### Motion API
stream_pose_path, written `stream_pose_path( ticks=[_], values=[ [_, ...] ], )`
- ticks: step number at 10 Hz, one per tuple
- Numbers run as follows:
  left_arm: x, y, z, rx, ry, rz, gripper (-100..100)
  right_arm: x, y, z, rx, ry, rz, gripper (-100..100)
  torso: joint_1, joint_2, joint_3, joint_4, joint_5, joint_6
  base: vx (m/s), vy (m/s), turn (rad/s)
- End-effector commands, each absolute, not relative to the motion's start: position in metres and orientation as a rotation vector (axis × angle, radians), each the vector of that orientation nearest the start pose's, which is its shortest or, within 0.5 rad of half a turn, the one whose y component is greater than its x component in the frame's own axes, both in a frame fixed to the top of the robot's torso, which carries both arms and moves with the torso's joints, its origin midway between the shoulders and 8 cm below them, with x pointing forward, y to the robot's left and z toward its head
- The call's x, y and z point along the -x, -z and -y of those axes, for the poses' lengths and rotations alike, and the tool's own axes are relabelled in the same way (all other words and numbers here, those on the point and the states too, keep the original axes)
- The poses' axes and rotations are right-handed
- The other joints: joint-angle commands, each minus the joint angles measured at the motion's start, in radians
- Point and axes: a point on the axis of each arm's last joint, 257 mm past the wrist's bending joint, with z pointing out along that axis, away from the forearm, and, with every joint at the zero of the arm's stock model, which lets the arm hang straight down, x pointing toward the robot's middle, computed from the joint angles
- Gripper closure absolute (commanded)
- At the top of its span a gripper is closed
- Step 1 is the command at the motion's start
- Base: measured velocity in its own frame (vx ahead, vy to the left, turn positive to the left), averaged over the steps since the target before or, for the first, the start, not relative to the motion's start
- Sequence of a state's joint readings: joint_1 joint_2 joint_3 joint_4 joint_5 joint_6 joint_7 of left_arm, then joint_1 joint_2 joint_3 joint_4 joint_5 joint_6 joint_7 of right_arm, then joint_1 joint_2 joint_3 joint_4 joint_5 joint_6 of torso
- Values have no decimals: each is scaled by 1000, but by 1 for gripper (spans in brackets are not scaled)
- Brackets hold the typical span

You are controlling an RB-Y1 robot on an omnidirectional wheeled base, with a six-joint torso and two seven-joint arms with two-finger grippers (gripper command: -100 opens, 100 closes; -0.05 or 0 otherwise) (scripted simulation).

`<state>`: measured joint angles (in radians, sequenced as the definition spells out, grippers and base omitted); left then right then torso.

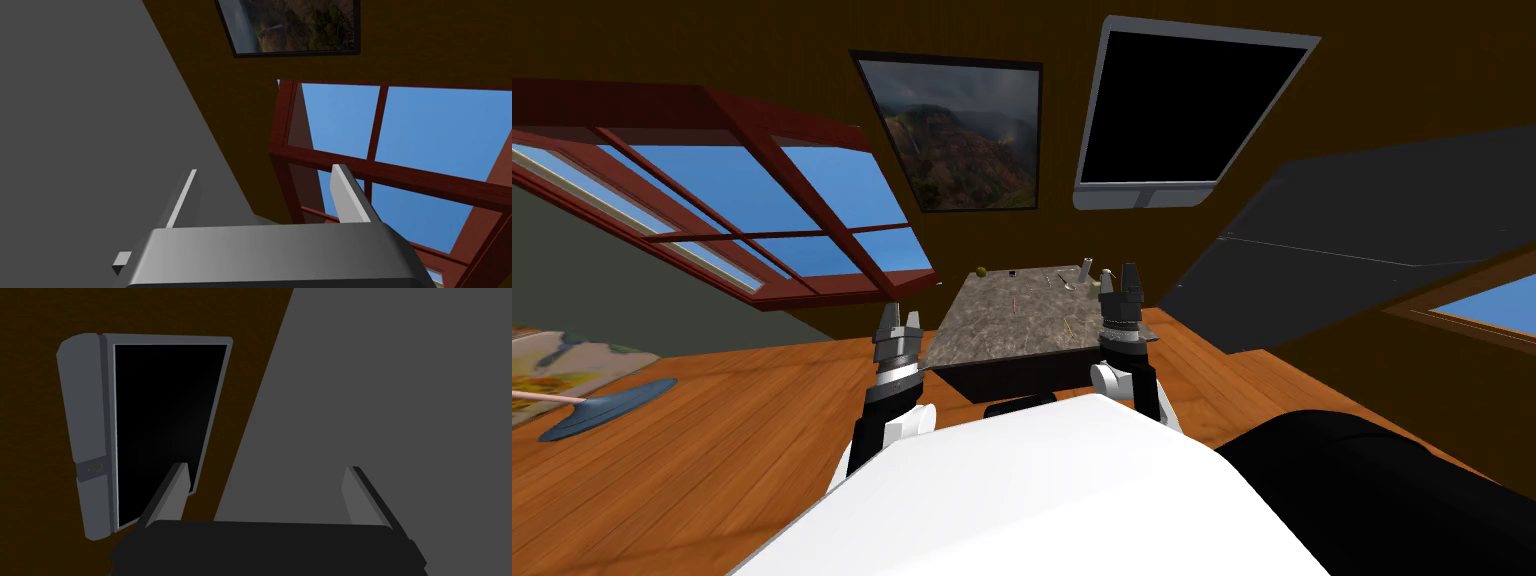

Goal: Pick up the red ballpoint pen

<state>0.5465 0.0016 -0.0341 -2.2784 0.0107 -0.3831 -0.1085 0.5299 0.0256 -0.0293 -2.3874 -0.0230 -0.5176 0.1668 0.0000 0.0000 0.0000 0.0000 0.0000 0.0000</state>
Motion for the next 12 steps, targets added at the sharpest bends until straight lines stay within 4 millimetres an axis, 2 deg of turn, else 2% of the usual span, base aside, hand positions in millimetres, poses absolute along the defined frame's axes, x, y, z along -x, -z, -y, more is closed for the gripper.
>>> stream_pose_path(
  ticks=[1, 8, 12],
  values=[
    [-359, 15, -277, 715, 1177, -773, -100, -313, -66, 291, -548, -1138, -547, 0, 0, 0, 0, 0, 0, 0, -37, -5, -63],
    [-359, 17, -275, 448, 1041, -904, -100, -313, -66, 291, -548, -1138, -547, 0, -2, 5, 3, 1, 0, 0, -71, -27, -105],
    [-362, 26, -273, 247, 923, -986, -100, -313, -66, 291, -548, -1138, -547, 0, -1, 3, 2, 1, 0, 0, -44, -30, -151]
  ],
)
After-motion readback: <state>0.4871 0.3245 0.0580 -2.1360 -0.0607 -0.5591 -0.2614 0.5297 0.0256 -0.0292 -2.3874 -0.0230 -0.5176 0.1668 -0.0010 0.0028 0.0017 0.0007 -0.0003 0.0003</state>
